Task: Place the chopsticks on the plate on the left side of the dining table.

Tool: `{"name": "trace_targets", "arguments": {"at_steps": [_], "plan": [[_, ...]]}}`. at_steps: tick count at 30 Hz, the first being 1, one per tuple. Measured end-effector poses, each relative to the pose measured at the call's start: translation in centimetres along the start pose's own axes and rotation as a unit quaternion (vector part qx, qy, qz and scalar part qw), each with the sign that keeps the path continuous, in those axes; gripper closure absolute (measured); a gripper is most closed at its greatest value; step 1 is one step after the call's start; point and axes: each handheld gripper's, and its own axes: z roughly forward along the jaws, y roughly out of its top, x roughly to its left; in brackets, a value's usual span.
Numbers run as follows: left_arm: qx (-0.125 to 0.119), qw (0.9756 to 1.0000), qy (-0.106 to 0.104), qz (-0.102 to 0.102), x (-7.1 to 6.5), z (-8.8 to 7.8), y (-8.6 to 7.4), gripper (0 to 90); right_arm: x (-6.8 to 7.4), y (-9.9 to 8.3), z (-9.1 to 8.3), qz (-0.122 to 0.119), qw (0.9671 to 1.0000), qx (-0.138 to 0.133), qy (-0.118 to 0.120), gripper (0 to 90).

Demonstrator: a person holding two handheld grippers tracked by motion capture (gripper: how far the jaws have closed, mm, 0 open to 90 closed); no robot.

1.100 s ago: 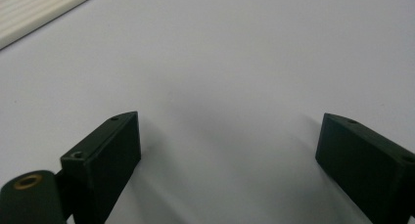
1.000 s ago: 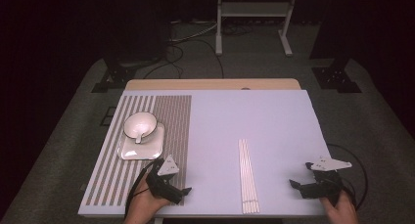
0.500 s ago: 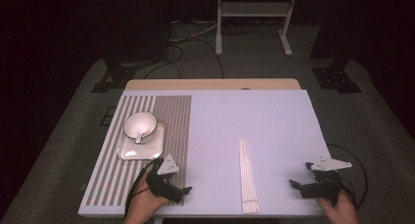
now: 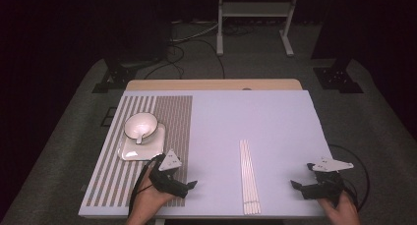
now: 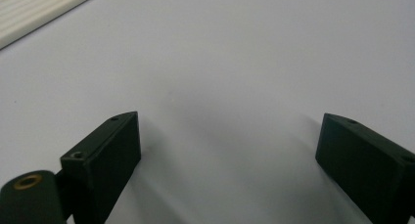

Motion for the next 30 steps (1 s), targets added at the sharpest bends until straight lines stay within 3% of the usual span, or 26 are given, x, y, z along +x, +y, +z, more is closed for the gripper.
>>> {"name": "trace_targets", "arguments": {"at_steps": [6, 30], "plan": [[-0.002, 0.9999, -0.014, 0.001, -0.3, 0.6, 0.6, 0.0, 0.0, 0.0, 0.0, 0.000, 1.0000, 0.000, 0.000, 8.1], [-0.017, 0.9992, -0.034, 0.013, -1.8, 2.3, 4.0, 0.0, 0.0, 0.0, 0.0, 0.000, 1.0000, 0.000, 0.000, 8.1]]}}
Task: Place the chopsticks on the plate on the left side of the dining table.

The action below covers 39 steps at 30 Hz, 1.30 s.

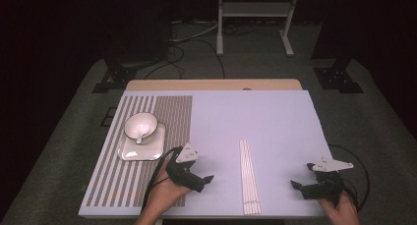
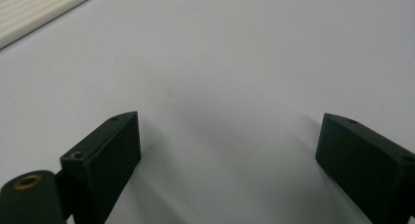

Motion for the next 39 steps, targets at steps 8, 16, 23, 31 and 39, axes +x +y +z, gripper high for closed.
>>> {"name": "trace_targets", "arguments": {"at_steps": [8, 16, 23, 31, 39], "plan": [[0.003, 0.9999, -0.010, 0.007, -0.3, 1.3, 1.4, 0.0, 0.0, 0.0, 0.0, 0.000, 1.0000, -0.001, 0.000, 8.1], [0.004, 0.9997, -0.019, 0.015, -0.8, 2.8, 2.5, 0.0, 0.0, 0.0, 0.0, 0.000, 1.0000, 0.000, 0.000, 8.0], [0.007, 0.9996, -0.022, 0.013, -1.1, 4.0, 3.3, 0.0, 0.0, 0.0, 0.0, 0.001, 1.0000, 0.000, 0.000, 8.0], [0.013, 0.9994, -0.030, 0.009, -1.4, 5.9, 4.0, 0.0, 0.0, 0.0, 0.0, 0.001, 1.0000, 0.001, 0.000, 8.0], [0.016, 0.9994, -0.031, 0.005, -1.7, 7.8, 4.3, 0.0, 0.0, 0.0, 0.0, 0.001, 1.0000, 0.001, 0.000, 8.0]]}}
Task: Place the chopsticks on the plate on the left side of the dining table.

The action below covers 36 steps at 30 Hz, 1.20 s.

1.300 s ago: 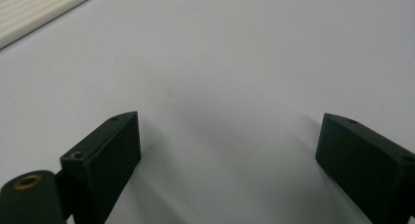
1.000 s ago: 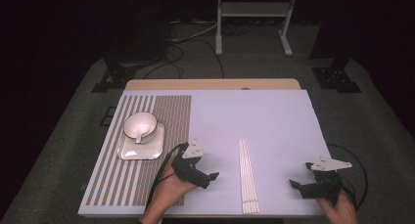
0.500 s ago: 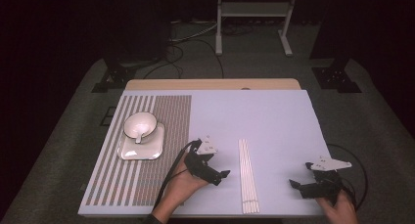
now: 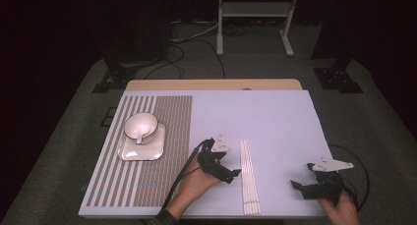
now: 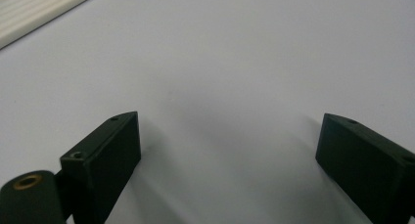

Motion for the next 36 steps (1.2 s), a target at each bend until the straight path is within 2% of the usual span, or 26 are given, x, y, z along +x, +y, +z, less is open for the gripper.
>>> {"name": "trace_targets", "arguments": {"at_steps": [7, 15, 23, 32, 36], "plan": [[0.015, 0.9999, -0.003, 0.007, -0.4, 1.9, 0.2, 0.0, 0.0, 0.0, 0.0, 0.000, 1.0000, 0.000, 0.000, 8.0], [0.030, 0.9994, 0.002, 0.014, -0.7, 3.0, 0.1, 0.0, 0.0, 0.0, 0.0, 0.000, 1.0000, 0.000, 0.000, 8.0], [0.037, 0.9992, 0.004, 0.013, -0.7, 3.3, -0.1, 0.0, 0.0, 0.0, 0.0, 0.000, 1.0000, 0.000, 0.000, 8.0], [0.041, 0.9989, 0.012, 0.018, -0.5, 2.9, -0.5, 0.0, 0.0, 0.0, 0.0, 0.000, 1.0000, 0.000, 0.000, 8.0], [0.040, 0.9991, 0.010, 0.012, -0.4, 2.8, -0.5, 0.0, 0.0, 0.0, 0.0, 0.000, 1.0000, 0.000, 0.000, 8.0]]}}
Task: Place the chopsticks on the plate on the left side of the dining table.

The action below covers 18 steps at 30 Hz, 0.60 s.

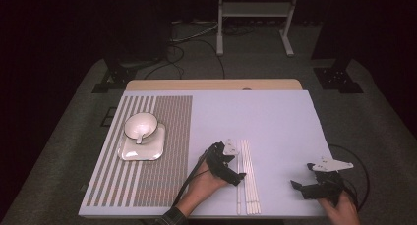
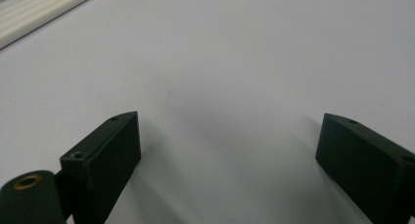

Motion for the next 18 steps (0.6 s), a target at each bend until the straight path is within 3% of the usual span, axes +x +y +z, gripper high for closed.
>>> {"name": "trace_targets", "arguments": {"at_steps": [11, 18], "plan": [[-0.015, 0.9998, -0.014, -0.003, -1.3, -1.8, 0.0, 0.0, 0.0, 0.0, 0.0, -0.001, 1.0000, -0.001, 0.000, 8.0], [-0.013, 0.9998, -0.015, -0.004, -2.9, -3.3, -1.4, 0.0, 0.0, 0.0, 0.0, -0.001, 1.0000, 0.000, -0.001, 8.0]]}}
